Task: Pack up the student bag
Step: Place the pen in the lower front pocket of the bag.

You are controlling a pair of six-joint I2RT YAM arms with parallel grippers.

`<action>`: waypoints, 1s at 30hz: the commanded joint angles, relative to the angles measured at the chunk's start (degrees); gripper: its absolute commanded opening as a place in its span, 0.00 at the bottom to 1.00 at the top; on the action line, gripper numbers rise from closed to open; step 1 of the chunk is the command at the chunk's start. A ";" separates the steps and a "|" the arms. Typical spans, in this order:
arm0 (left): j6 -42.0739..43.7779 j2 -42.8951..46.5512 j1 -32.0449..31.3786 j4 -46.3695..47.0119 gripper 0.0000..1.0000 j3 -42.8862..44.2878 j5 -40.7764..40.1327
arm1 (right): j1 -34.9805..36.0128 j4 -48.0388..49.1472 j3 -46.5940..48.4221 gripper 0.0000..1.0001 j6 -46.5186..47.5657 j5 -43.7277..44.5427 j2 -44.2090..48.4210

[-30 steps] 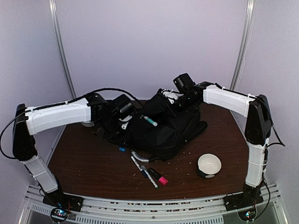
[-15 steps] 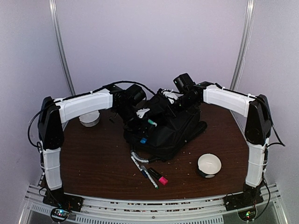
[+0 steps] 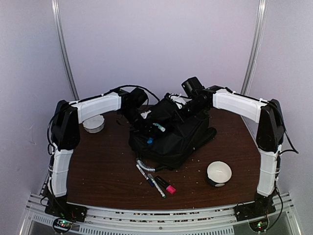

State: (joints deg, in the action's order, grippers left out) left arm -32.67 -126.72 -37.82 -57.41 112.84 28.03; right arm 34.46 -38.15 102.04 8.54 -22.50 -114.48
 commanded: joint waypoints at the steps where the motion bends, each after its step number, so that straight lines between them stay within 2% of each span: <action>1: -1.61 -5.66 0.55 -0.95 0.00 7.94 1.24 | 1.27 2.38 1.06 0.00 -0.91 -5.57 2.94; 4: -3.23 -8.49 0.70 0.29 0.00 11.93 0.67 | 1.44 2.63 0.73 0.00 -0.86 -5.58 3.52; 7: -6.87 -9.58 1.07 6.52 0.00 12.71 1.95 | 1.56 2.82 0.55 0.00 -1.15 -5.92 3.69; 12: -15.91 -9.46 1.29 24.29 0.02 10.91 2.40 | 1.67 2.95 0.35 0.00 -1.32 -6.30 3.38; 14: -20.97 -9.01 1.41 33.26 0.05 8.84 1.89 | 1.51 3.67 0.02 0.00 -2.40 -2.28 3.37; 16: -26.02 -8.60 1.71 43.31 0.08 6.03 1.50 | 0.73 3.60 0.13 0.00 -1.83 -2.07 3.17; 18: -29.90 -8.81 1.98 50.83 0.20 4.64 1.50 | -0.22 3.56 -0.18 0.00 -2.38 -4.54 3.09; 20: -32.89 -9.81 2.32 56.14 0.37 4.72 3.12 | -0.65 3.55 -0.35 0.00 -2.79 -6.18 2.87; 22: -35.97 -10.03 2.34 60.51 0.61 3.55 5.05 | -0.68 3.36 -0.37 0.00 -2.56 -6.63 2.92; 23: -36.24 -9.45 2.32 61.90 0.66 2.58 5.35 | -0.70 3.47 -0.37 0.00 -2.54 -6.47 3.02; 30: -33.49 0.09 2.14 62.28 0.69 -7.56 3.70 | -0.77 3.28 0.17 0.00 -2.55 -5.03 2.30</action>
State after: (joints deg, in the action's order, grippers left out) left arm -65.52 -134.74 -36.45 -5.82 109.19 33.15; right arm 31.66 -34.70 101.95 5.72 -21.02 -114.45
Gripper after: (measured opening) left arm 0.682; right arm 0.017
